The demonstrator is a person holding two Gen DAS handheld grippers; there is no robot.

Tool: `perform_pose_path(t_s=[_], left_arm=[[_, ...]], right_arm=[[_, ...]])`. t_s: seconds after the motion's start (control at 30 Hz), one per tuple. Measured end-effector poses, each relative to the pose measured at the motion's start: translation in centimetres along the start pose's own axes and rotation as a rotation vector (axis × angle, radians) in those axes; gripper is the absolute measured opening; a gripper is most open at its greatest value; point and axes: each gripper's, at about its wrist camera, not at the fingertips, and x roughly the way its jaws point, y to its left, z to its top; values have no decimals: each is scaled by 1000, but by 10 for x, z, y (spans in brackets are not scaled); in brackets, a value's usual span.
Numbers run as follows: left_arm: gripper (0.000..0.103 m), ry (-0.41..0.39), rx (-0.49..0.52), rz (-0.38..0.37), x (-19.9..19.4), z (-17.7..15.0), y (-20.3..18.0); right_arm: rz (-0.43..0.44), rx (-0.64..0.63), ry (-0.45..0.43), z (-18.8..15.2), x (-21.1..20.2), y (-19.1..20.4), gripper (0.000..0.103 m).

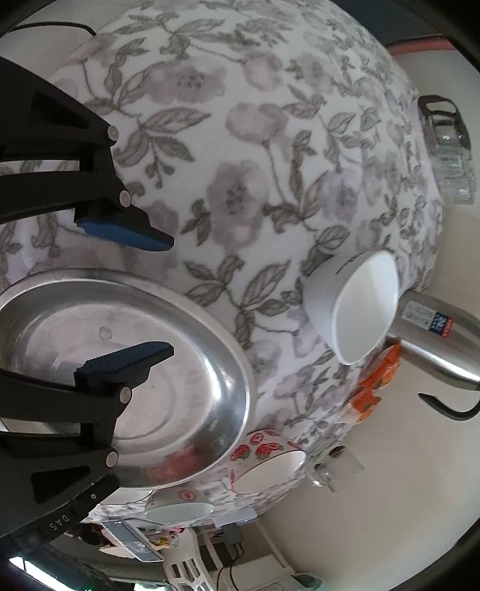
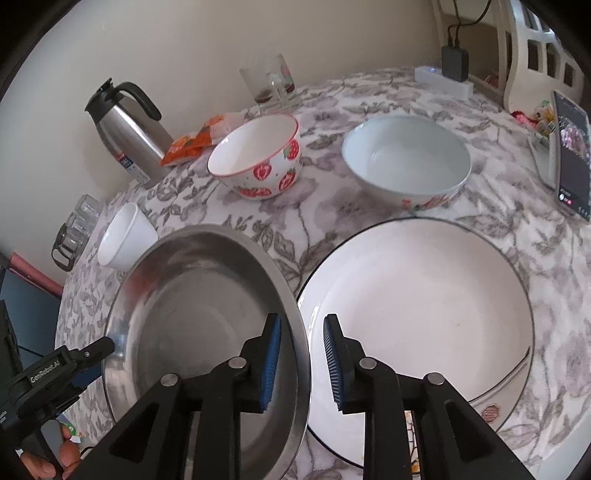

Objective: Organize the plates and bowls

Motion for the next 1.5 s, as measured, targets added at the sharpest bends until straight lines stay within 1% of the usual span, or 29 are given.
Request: perform_pose_path(t_s=[0.1, 0.17, 0.2, 0.23, 0.27, 0.3, 0.33, 0.43, 0.5, 0.57, 0.6, 0.63, 0.7, 0.73, 0.8, 0.93, 1.07, 1.2, 1.33, 1.4, 1.5], left_arm=[[52, -44, 8, 15, -7, 2, -1], [54, -76, 29, 31, -12, 3, -4], [57, -90, 43, 40, -14, 3, -7], [62, -101, 58, 49, -17, 3, -9], [63, -107, 70, 55, -18, 2, -11], [65, -109, 81, 60, -18, 2, -13], [65, -106, 91, 65, -18, 2, -15], [65, -91, 107, 75, -15, 1, -17], [66, -77, 99, 69, -12, 1, -16], [75, -72, 92, 75, -12, 1, -15], [87, -71, 87, 77, -11, 1, -14], [91, -74, 83, 76, -11, 1, -13], [91, -83, 79, 69, -13, 1, -13], [91, -86, 79, 68, -14, 1, -13], [92, -94, 81, 71, -15, 0, -14], [100, -108, 71, 65, -17, 1, -13], [100, -126, 52, 50, -22, 0, -12], [100, -183, 47, 18, -35, -3, -18], [100, -270, 95, -10, -48, -10, -34], [100, -280, 122, -40, -51, -12, -44], [100, -257, 161, -94, -52, -18, -60]], right_arm=[[-21, -1, -52, 3, -11, 1, 27], [-13, -2, -85, 5, -17, 2, 27], [-6, -7, -95, 5, -19, 4, 27], [-1, -16, -103, 5, -21, 6, 30], [3, -36, -114, 5, -23, 10, 43], [1, -51, -120, 4, -23, 14, 60], [-1, -72, -128, 3, -24, 19, 63], [0, -148, -137, 0, -25, 34, 63], [5, -179, -126, -2, -23, 40, 70], [10, -198, -114, -4, -20, 44, 74], [14, -203, -112, -5, -19, 44, 76], [18, -204, -109, -5, -19, 44, 79], [20, -199, -109, -5, -18, 43, 89], [19, -198, -109, -5, -18, 43, 91], [21, -195, -108, -4, -18, 41, 103], [30, -180, -101, -3, -19, 37, 103], [43, -171, -112, -3, -24, 33, 103], [40, -151, -174, 0, -37, 25, 103], [52, -57, -202, 5, -49, 4, 103], [53, 1, -222, 8, -56, -11, 103], [66, 52, -239, 11, -65, -29, 103]])
